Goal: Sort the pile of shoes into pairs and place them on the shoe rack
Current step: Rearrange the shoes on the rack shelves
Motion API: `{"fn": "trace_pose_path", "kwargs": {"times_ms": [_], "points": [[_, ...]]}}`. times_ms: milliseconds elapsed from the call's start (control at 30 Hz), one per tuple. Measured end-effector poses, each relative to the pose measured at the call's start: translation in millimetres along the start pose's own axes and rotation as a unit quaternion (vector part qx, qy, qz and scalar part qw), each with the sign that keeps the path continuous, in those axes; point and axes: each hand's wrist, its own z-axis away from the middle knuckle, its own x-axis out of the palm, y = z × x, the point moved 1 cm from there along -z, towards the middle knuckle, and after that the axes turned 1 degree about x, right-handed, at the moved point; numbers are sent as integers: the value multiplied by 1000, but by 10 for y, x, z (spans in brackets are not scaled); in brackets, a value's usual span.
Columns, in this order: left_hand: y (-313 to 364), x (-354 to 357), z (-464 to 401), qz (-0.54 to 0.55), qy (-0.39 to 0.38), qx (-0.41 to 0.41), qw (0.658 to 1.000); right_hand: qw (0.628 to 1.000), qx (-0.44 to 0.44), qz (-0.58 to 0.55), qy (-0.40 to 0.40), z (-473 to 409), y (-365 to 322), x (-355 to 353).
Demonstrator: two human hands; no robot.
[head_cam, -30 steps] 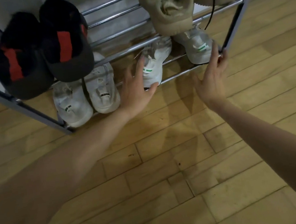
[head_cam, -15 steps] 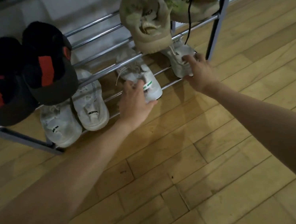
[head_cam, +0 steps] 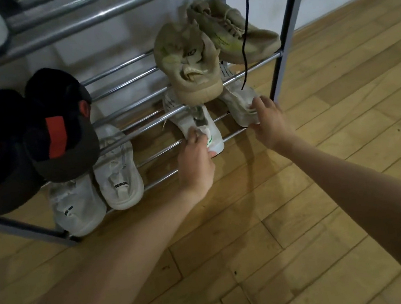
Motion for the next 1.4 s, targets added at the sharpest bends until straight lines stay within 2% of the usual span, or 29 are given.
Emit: {"fn": "trace_pose_path", "kwargs": {"times_ms": [200,367,533,600,700,767,833,900,967,1067,1200,1233,1300,1333,1400], "points": [[238,161,-244,8,-18,6,1000,999,4,-35,-15,-5,33,-72],[432,194,-406,-19,-12,3,1000,999,-13,-20,-31,18,55,-57],[430,91,-322,-26,-13,0,1000,995,6,6,-99,115,14,-110],[413,-37,-213,-12,-17,6,1000,998,-6,13,-61,190,12,-225],[407,-286,-40,-44,-41,65,996,992,-49,-19,115,310,-36,-518],[426,-513,57,-26,18,142,989,971,-102,-32,212,349,-151,-748],[457,-790,100,31,136,189,972,951,-184,-49,243,352,-320,-922],[458,-1084,54,102,251,167,948,946,-253,-64,195,306,-549,-1036],[399,-1313,-64,136,276,115,944,955,-259,-82,122,228,-777,-1106],[226,-1428,-256,121,163,44,978,970,-183,-137,84,91,-967,-1183],[155,-1384,-364,97,22,42,994,986,-31,-141,80,-66,-896,-1321],[169,-1369,-385,107,-6,31,994,991,-14,-111,66,-102,-869,-1348],[203,-1336,-438,122,-38,7,992,999,2,16,39,-205,-810,-1366],[225,-1321,-467,117,-44,3,992,996,11,81,24,-260,-780,-1364],[270,-1296,-504,97,-36,15,994,989,37,141,-3,-330,-749,-1372]]}}
